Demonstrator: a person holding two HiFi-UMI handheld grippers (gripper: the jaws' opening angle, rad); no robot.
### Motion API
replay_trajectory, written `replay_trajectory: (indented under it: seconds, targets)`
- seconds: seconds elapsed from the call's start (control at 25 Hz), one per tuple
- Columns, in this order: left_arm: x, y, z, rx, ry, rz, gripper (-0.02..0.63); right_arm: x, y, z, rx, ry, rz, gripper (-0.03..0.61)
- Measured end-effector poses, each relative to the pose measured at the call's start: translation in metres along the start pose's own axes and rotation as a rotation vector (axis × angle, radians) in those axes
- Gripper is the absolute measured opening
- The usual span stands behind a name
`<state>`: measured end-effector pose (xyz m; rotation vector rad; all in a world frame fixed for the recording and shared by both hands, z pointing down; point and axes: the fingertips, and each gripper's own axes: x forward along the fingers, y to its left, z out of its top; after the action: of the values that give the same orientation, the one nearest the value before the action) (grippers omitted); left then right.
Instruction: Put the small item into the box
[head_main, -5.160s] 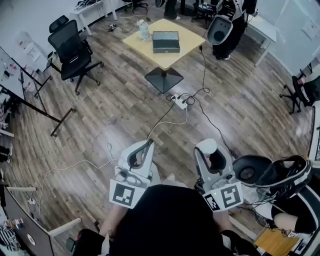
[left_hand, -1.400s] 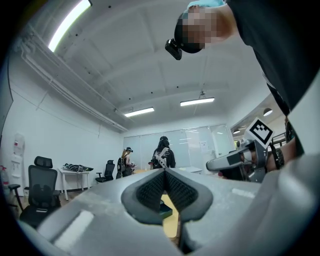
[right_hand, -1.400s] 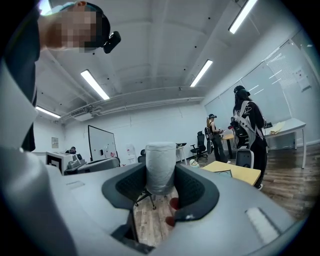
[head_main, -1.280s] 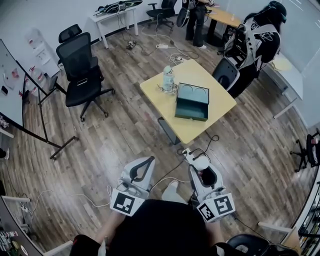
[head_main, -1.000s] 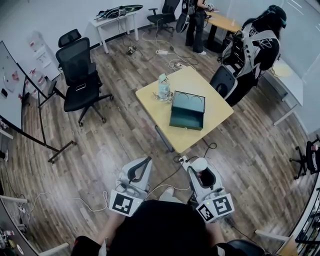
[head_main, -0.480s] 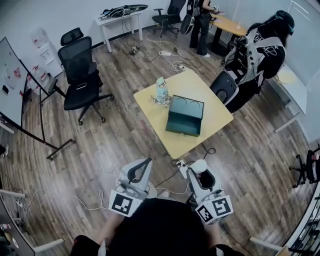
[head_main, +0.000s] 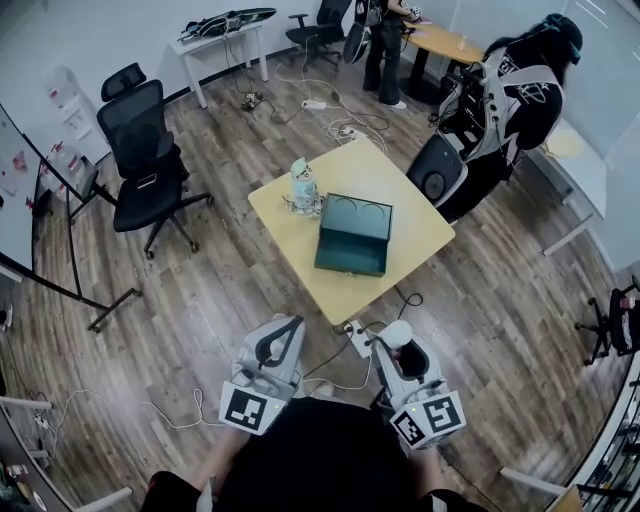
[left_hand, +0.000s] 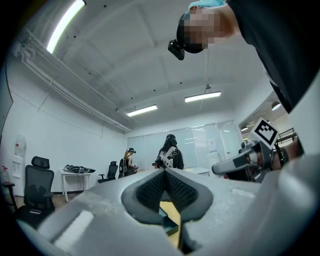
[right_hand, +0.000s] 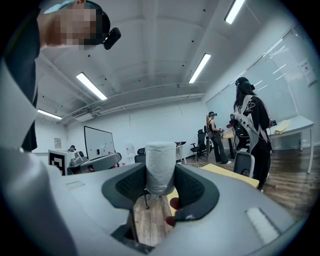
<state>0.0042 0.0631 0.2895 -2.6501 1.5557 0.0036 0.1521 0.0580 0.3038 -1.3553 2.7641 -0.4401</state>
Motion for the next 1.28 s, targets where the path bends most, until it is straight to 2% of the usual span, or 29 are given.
replay_trajectory:
  seconds: [0.4,0.68,0.88,1.28]
  targets:
    - [0.056,0.014,-0.008,-0.007,0.001,-0.081,0.002,0.024,-0.038,0.009,0.002,-0.002,-0.079,0.179]
    - [0.093,0.048,-0.026,-0.025,0.007,-0.151,0.002,0.068,-0.047,0.002,0.002,0.003,-0.131,0.179]
    - [0.127,0.068,-0.034,-0.019,0.028,-0.23,0.002,0.094,-0.06,0.004,0.02,0.003,-0.196,0.179]
    - [0.184,0.115,-0.035,-0.008,0.017,-0.346,0.002,0.15,-0.087,0.012,0.062,0.01,-0.338,0.179]
